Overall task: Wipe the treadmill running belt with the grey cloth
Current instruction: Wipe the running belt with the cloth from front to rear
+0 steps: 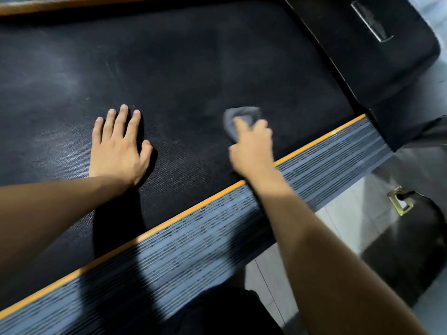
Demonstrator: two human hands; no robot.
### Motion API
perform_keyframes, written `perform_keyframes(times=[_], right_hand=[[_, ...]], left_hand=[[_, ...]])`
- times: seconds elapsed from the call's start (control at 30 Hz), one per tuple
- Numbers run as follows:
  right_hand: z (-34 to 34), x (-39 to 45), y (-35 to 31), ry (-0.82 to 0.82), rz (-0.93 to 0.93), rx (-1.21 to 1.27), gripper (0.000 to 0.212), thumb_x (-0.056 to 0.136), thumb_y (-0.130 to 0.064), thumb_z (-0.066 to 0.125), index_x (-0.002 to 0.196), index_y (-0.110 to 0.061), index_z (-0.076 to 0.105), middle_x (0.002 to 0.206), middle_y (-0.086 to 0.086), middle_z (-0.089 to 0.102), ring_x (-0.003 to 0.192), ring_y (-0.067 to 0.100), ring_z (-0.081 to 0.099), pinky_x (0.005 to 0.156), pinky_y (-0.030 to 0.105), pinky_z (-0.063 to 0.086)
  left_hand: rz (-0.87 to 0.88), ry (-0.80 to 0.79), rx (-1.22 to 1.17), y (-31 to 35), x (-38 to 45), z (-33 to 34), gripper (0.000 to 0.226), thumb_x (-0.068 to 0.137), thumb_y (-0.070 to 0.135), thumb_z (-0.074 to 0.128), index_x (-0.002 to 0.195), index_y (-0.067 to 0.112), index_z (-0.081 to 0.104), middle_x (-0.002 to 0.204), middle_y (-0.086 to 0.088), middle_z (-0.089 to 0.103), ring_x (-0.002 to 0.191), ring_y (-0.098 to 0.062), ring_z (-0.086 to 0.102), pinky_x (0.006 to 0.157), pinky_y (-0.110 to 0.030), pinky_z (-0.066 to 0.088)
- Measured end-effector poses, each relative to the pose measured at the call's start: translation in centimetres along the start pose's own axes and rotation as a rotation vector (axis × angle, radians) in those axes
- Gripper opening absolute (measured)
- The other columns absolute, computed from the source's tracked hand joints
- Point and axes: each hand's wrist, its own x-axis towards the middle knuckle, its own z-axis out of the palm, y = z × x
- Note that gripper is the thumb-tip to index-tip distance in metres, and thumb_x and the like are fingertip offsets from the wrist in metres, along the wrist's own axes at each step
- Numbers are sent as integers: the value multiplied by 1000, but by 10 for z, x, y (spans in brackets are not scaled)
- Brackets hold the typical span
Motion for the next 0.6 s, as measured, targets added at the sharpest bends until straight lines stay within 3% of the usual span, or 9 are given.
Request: perform_keyframes(times=[0.1,0.2,0.27,0.37,0.47,0.6], right_hand=[[11,-48,-52,-37,-346,75,68,79,-19,66,140,-31,40,123,13,40,106,34,42,92,43,40],[10,-44,-41,-15,-442,83,69,78,-14,65,140,-34,42,119,10,42,102,31,43,89,42,41],[1,-21,-14,25,-362,20,68,75,-13,67,136,-33,46,117,12,45,100,34,47,86,43,44],[-9,26,52,62,-71,-168,59,82,-12,65,133,-31,43,122,16,45,106,41,50,87,44,45],[-22,55,95,-22,203,-147,55,89,-9,60,136,-22,34,133,22,36,115,46,44,85,46,41],[-15,41,63,-22,132,-98,59,87,-18,61,139,-15,33,134,26,38,113,45,48,92,46,43]], left_hand=[[5,-4,-6,0,1,0,69,95,45,31,157,16,27,166,-14,23,154,-33,16,127,-50,7],[4,-10,-5,0,0,-1,70,95,46,30,158,16,26,167,-13,22,155,-32,15,127,-49,6],[7,-14,-3,0,1,-1,70,96,47,28,158,17,25,167,-12,22,155,-31,14,127,-48,6],[7,-14,12,-1,0,-1,70,95,47,27,158,16,26,167,-13,22,155,-31,15,127,-49,6],[9,-10,14,0,0,1,70,95,46,28,158,16,28,167,-13,24,155,-32,16,127,-49,8],[-2,-34,27,0,1,0,69,95,45,29,158,16,27,167,-12,23,155,-31,16,127,-49,8]])
